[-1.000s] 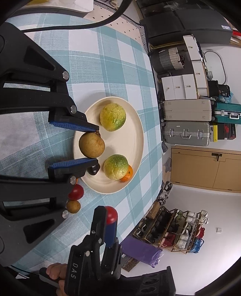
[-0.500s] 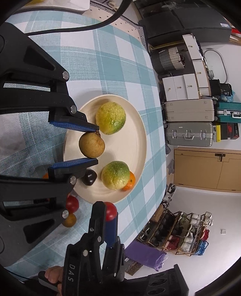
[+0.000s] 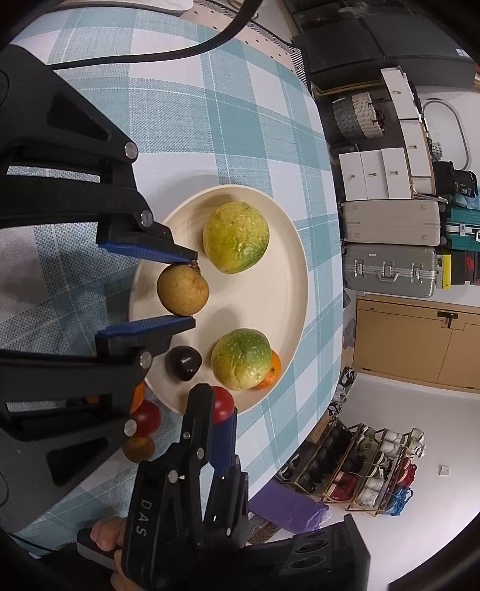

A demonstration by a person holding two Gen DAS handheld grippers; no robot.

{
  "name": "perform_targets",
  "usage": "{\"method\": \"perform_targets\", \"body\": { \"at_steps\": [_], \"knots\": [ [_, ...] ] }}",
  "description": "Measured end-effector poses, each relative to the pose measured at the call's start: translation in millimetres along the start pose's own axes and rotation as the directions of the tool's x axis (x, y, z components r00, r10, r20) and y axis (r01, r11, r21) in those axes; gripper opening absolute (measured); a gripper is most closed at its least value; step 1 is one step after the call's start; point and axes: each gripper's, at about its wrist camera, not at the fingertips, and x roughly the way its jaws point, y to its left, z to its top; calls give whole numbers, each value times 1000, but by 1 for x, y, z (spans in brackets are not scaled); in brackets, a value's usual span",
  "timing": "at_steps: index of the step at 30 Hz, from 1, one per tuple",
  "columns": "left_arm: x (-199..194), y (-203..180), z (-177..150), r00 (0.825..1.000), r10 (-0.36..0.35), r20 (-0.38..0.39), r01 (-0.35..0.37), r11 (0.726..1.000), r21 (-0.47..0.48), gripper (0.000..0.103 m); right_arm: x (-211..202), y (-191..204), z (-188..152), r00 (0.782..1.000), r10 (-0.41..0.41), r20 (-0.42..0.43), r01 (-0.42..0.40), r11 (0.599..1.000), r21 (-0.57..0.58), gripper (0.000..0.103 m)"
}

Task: Organize fruits
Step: 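Open both tools to release the tomato and pear onto the plate, then withdraw both open tools toward the remaining fruits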

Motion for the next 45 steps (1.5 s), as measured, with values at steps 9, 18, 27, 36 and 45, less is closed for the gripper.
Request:
{"method": "perform_targets", "body": {
  "at_steps": [9, 18, 27, 36, 45],
  "knots": [
    [3, 3, 1, 1000, -3, -10, 3, 1000, -11, 25, 11, -3, 6, 1000, -14, -6, 14, 1000, 4, 32],
    [3, 4, 1, 1000, 1, -13, -1, 1000, -13, 25, 13, -7, 14, 1000, -27, 11, 26, 1000, 15, 32],
    [-2, 1, -2, 1000, 8, -10, -9, 1000, -3, 33, -5, -13, 3, 999, -41, 31, 40, 999, 29, 43],
    [-25, -4, -8, 998, 23, 50, -23, 1000, -3, 83, -30, -22, -20, 997, -55, 56, 51, 996, 77, 63],
    [-52, -13, -21, 996, 52, 69, -53, 999, 1, 102, -50, -17, -34, 996, -47, 74, 41, 996, 82, 99]
  ]
}}
